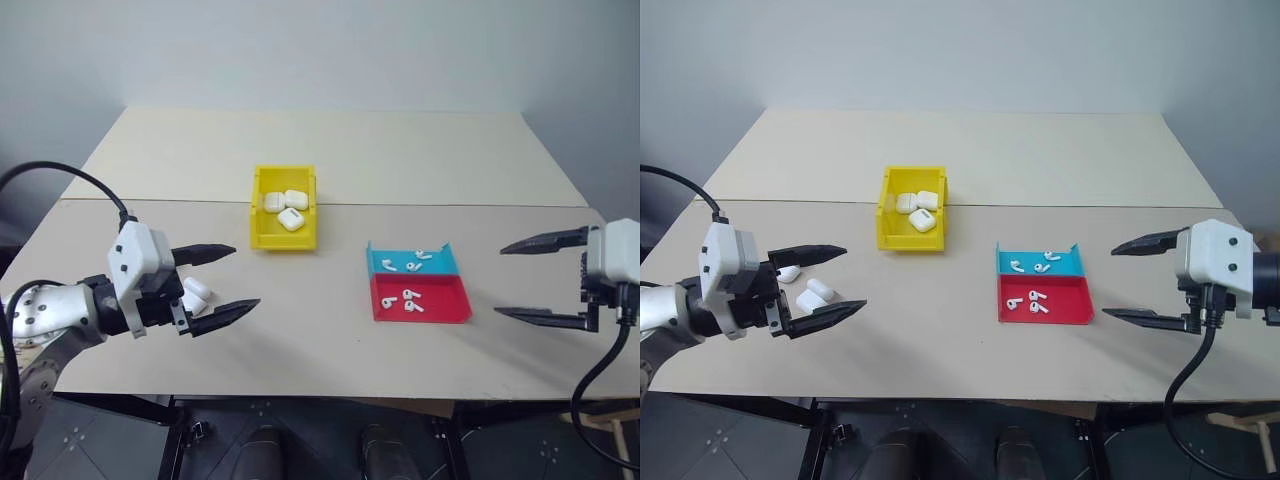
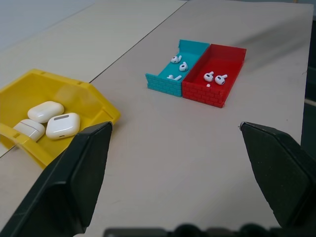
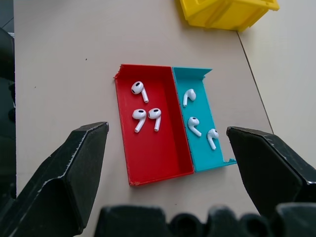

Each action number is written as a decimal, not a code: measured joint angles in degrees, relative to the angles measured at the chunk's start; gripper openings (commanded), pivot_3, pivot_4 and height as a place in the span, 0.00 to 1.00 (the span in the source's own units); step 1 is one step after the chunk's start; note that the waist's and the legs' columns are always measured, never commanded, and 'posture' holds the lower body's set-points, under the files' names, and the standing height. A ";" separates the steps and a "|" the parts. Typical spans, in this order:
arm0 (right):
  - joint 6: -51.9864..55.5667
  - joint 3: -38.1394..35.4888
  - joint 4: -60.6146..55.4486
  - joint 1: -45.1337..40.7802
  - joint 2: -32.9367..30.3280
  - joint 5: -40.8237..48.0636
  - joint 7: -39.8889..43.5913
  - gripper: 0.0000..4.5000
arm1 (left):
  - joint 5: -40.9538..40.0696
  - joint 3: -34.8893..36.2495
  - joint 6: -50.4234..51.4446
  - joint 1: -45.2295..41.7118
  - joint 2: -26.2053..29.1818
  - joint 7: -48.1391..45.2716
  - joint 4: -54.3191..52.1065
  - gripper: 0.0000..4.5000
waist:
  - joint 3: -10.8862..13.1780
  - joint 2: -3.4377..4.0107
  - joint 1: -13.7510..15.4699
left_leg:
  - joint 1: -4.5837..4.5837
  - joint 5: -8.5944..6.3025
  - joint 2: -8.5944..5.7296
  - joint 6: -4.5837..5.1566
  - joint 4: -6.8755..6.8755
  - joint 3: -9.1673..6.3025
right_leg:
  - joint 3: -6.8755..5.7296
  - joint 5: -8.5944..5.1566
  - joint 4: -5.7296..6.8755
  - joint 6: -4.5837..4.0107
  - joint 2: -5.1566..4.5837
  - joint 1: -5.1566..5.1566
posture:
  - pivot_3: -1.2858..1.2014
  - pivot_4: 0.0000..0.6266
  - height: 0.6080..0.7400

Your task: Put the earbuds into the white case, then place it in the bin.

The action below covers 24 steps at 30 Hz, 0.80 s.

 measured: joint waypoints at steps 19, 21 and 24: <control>-0.05 1.49 0.29 -1.51 0.25 -0.15 -0.15 0.99 | 2.67 -0.74 15.48 -1.21 0.22 22.75 -11.24 1.00 | 0.03 -0.05 0.00 | -0.02 0.00 0.00 0.00 0.00 -0.02 | 0.00 0.00 0.00 0.01 -0.01 0.00 | 0.52 0.24 1.00; -0.21 1.50 0.81 -1.43 0.28 -0.21 -0.14 0.99 | 1.57 -1.64 20.09 -2.68 -0.08 26.65 -13.41 1.00 | 0.03 -0.06 0.03 | -0.01 0.00 0.00 0.00 0.01 -0.02 | 0.00 0.01 0.01 0.01 -0.01 0.02 | 0.52 0.24 1.00; -0.24 1.72 1.50 -1.53 0.26 -0.33 -0.18 0.99 | -3.29 -3.22 32.36 -9.90 -1.39 34.12 -15.83 1.00 | 0.04 -0.09 0.24 | 0.01 0.00 -0.02 0.00 0.03 -0.06 | -0.03 0.01 0.06 0.02 -0.01 0.04 | 0.52 0.24 1.00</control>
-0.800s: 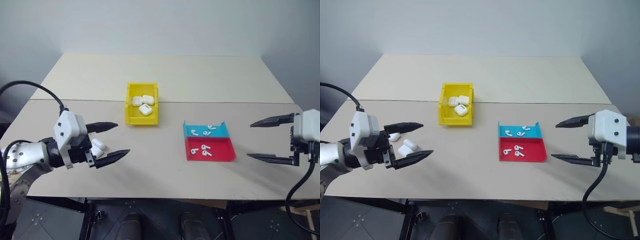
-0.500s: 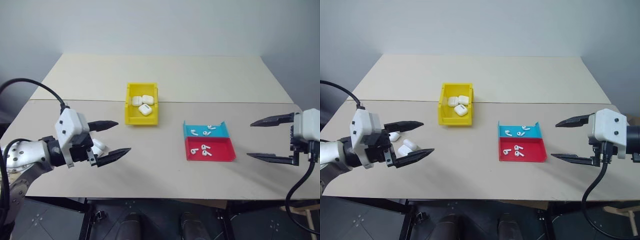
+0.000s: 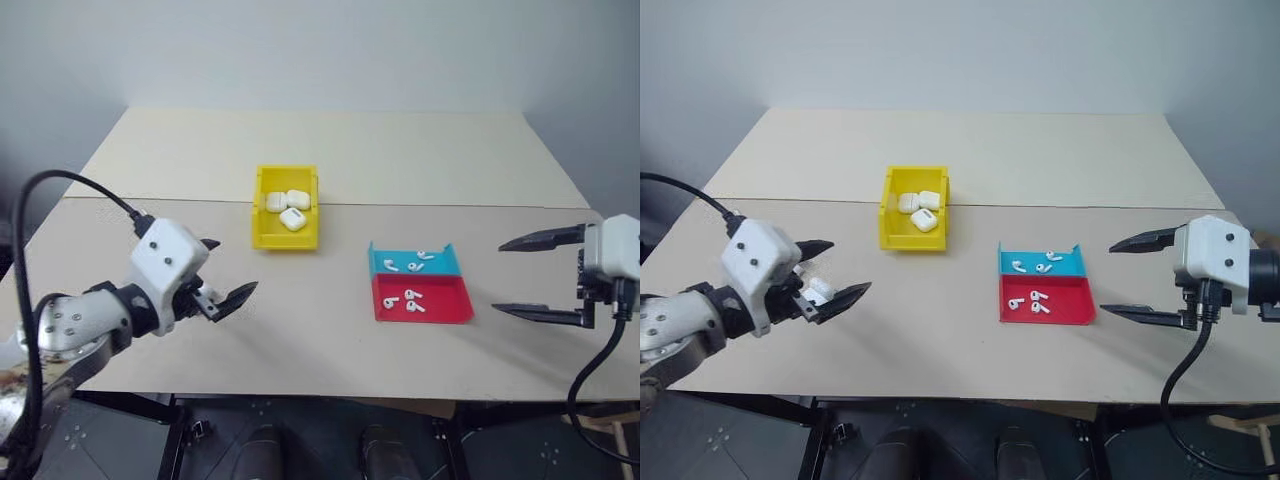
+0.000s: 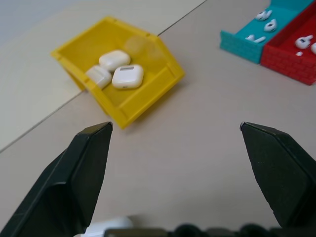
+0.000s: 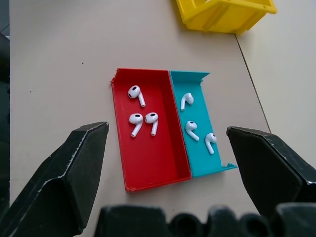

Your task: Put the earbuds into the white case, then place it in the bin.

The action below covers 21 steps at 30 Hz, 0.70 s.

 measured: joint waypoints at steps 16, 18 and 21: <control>2.91 -0.86 -3.81 6.65 0.59 -0.37 -3.83 0.99 | -57.94 -13.60 16.54 -18.93 37.54 35.14 22.73 1.00 | 0.28 -0.47 -0.85 | 0.00 -0.02 -0.05 -0.03 -0.10 0.04 | 0.08 -0.02 -0.01 0.02 -0.08 -0.12 | 0.52 0.24 1.00; 3.14 -0.82 -3.81 6.91 0.96 -0.38 -4.27 0.99 | -58.18 -14.04 15.58 -17.47 40.75 35.23 24.11 1.00 | 0.29 -0.40 -0.48 | 0.11 -0.02 -0.07 -0.04 -0.15 0.10 | 0.08 -0.02 0.01 0.01 -0.08 -0.06 | 0.52 0.24 1.00; 3.75 -0.39 -3.81 6.87 1.08 -0.37 -4.99 0.99 | -55.53 -16.04 15.57 -16.31 41.10 33.18 24.87 1.00 | 0.29 -0.42 0.16 | 0.16 0.02 -0.06 -0.11 -0.24 0.09 | 0.04 -0.04 0.02 -0.04 -0.03 -0.05 | 0.52 0.24 1.00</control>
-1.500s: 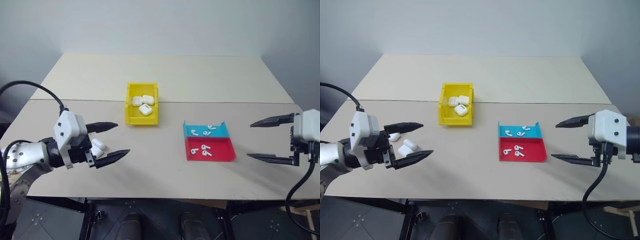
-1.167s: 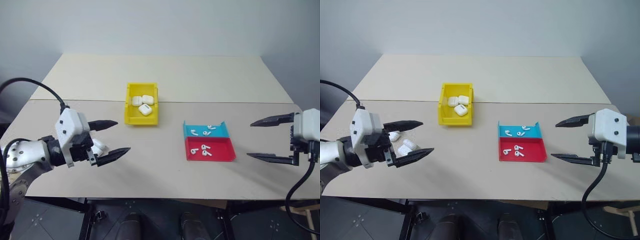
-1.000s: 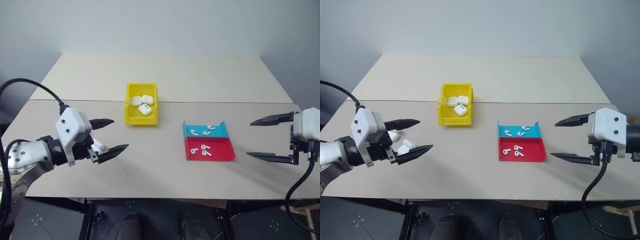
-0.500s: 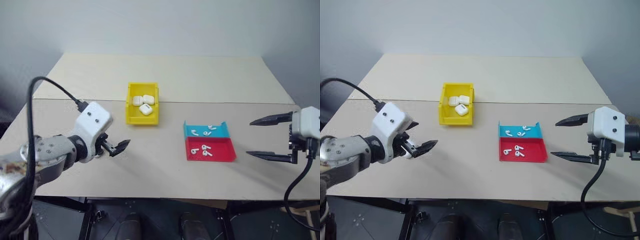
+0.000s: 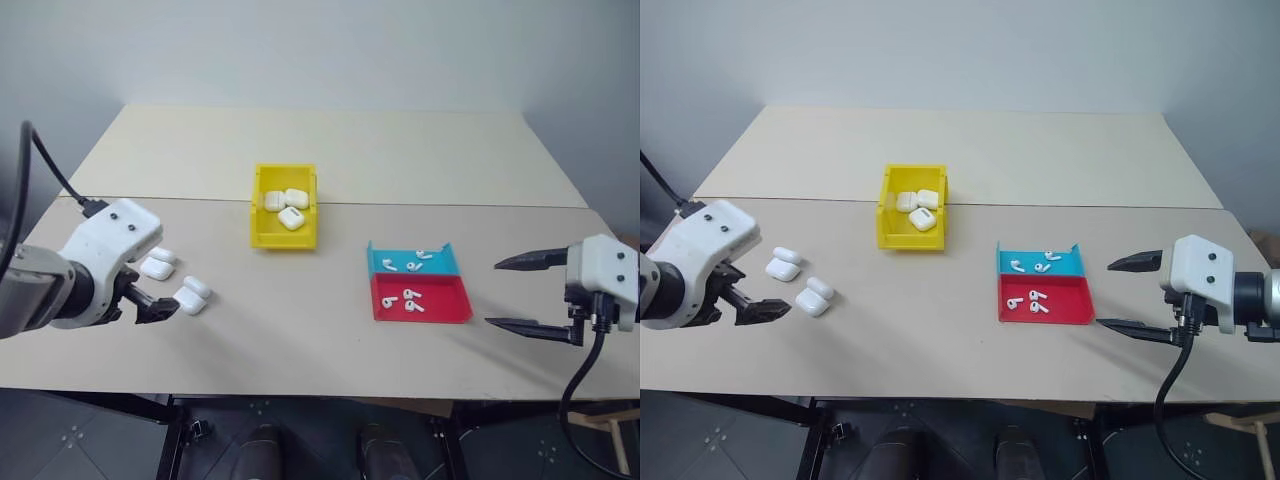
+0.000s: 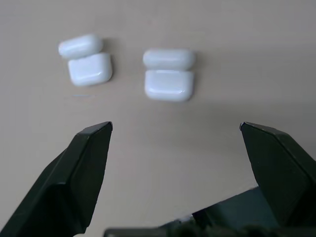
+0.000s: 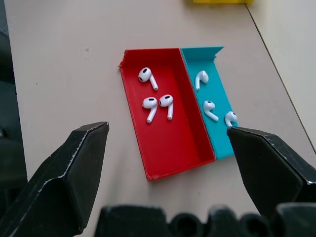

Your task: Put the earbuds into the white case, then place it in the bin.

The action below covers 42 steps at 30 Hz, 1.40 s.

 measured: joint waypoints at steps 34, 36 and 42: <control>5.27 -0.80 -1.07 2.72 -0.02 -0.05 -3.71 0.99 | 62.39 -31.22 2.15 -20.28 -24.32 -48.22 20.64 1.00 | 0.02 -0.11 -0.25 | -0.71 0.02 -0.01 0.00 0.12 -0.05 | 0.01 0.01 0.06 0.02 0.03 -0.63 | 0.52 0.24 1.00; 5.39 -1.41 -1.26 2.84 -0.02 -0.05 -3.82 0.99 | 64.73 -31.79 1.39 -21.02 -25.51 -49.66 21.97 1.00 | 0.02 -0.10 -0.24 | -0.83 0.02 -0.01 0.00 0.20 -0.07 | 0.01 0.01 0.09 0.02 0.04 -0.72 | 0.52 0.24 1.00; 6.44 -1.59 -2.23 3.62 -0.02 -0.06 -4.28 0.99 | 69.54 -33.17 1.40 -21.75 -28.37 -53.13 24.69 1.00 | 0.02 -0.11 -0.27 | -1.01 0.01 -0.01 0.01 0.43 -0.10 | 0.00 0.03 0.10 0.06 0.04 -0.79 | 0.52 0.24 1.00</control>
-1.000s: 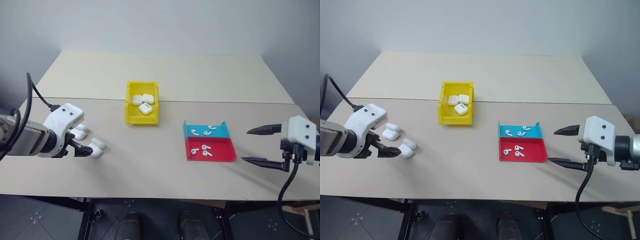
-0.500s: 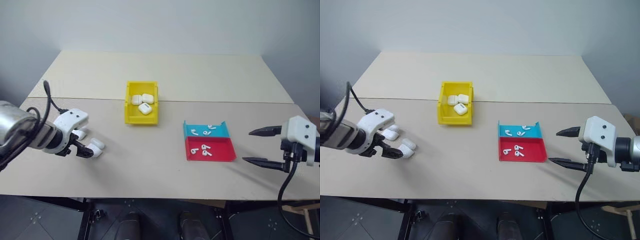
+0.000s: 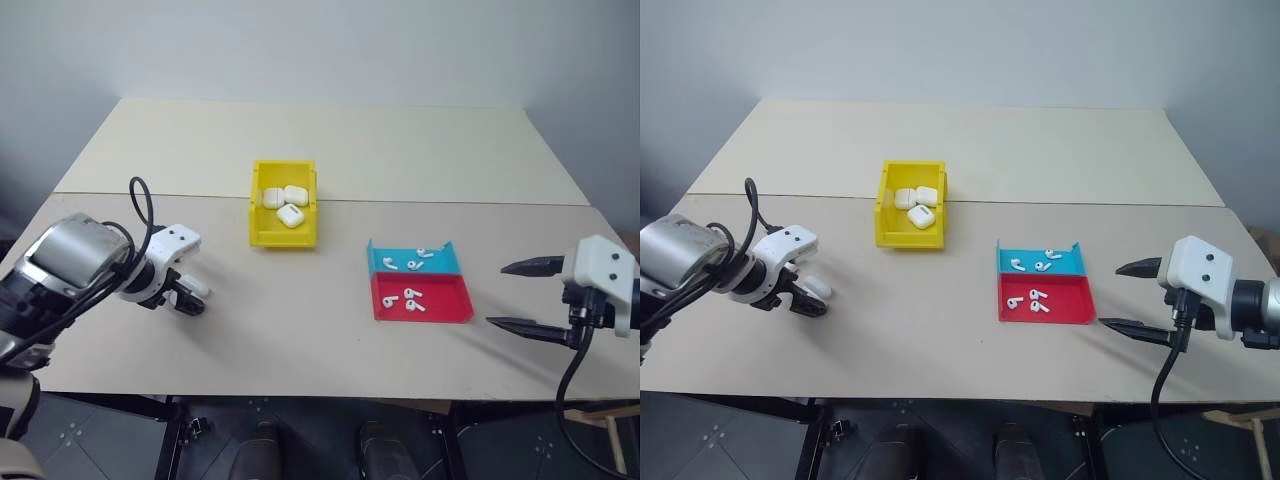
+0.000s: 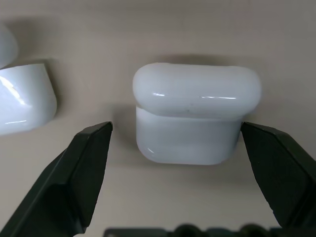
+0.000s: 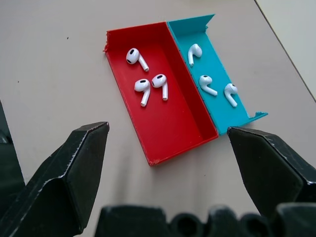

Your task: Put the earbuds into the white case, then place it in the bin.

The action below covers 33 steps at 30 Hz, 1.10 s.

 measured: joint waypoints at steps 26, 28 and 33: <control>1.14 0.01 -0.81 0.73 -0.01 -1.15 -1.77 1.00 | 8.11 -0.63 0.14 0.27 -2.62 -6.63 0.06 0.62 | -0.03 0.03 0.01 | 0.05 0.00 0.00 0.00 0.05 -0.01 | 0.00 0.00 0.07 0.01 0.00 0.04 | 0.52 0.24 1.00; 1.24 0.01 -0.86 0.63 -0.01 -1.16 -1.80 1.00 | 8.25 -0.63 0.10 0.27 -2.35 -7.10 0.03 0.62 | -0.02 0.03 0.01 | 0.04 0.00 0.00 0.00 0.05 -0.01 | 0.00 0.00 0.07 0.01 0.00 0.03 | 0.52 0.24 1.00; 1.31 0.01 -0.84 0.57 -0.01 -1.53 -1.90 1.00 | 9.68 0.95 -1.20 1.22 0.31 -7.19 -3.16 0.62 | -0.02 0.02 -0.09 | -0.01 0.00 0.01 0.00 0.05 -0.01 | 0.00 0.00 0.06 0.01 0.00 -0.01 | 0.52 0.24 1.00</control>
